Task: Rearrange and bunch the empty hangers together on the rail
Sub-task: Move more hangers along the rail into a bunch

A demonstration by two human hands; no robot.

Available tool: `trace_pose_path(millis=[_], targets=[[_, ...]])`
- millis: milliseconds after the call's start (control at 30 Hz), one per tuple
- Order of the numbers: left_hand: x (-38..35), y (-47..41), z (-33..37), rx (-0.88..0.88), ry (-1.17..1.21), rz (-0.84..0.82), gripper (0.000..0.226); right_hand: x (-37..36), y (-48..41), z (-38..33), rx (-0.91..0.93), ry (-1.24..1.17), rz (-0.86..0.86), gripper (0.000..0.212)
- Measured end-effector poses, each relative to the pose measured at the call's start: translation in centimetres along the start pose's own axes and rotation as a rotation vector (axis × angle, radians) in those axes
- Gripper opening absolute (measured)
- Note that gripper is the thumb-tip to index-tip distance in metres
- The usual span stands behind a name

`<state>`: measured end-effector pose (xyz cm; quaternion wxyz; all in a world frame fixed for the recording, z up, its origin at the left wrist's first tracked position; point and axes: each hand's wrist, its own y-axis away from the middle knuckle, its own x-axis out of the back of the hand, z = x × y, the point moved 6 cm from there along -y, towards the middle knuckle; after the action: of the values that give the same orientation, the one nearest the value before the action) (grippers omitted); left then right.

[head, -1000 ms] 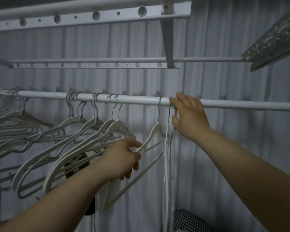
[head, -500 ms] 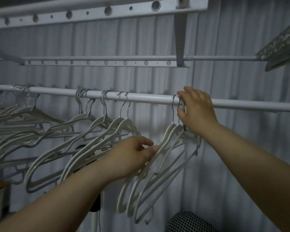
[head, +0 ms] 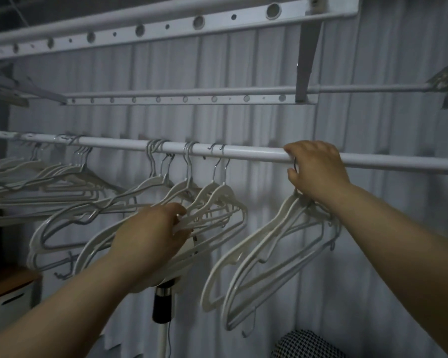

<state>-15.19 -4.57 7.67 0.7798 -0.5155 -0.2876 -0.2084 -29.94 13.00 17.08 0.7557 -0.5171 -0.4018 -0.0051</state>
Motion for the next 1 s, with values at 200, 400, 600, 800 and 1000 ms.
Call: trace_pose_path(millis=[200, 400, 600, 800, 1000], targets=[[-0.5, -0.1, -1.2, -0.028, -0.247, 0.014, 0.025, 0.3, 0.5, 0.3, 0.049, -0.020, 0.028, 0.049], [1.0, 0.2, -0.2, -0.113, -0.140, 0.119, 0.030, 0.9, 0.8, 0.6, 0.059, -0.049, 0.032, 0.052], [1.5, -0.6, 0.2, -0.087, 0.038, 0.112, 0.027, 1.1, 1.0, 0.9, 0.052, -0.068, 0.005, 0.048], [1.7, -2.0, 1.8, -0.044, 0.142, 0.103, 0.026, 1.7, 2.0, 1.4, 0.049, -0.064, 0.094, 0.046], [0.1, -2.7, 3.4, 0.015, 0.231, 0.008, 0.027, 3.0, 3.8, 2.0, 0.085, -0.060, 0.124, 0.043]])
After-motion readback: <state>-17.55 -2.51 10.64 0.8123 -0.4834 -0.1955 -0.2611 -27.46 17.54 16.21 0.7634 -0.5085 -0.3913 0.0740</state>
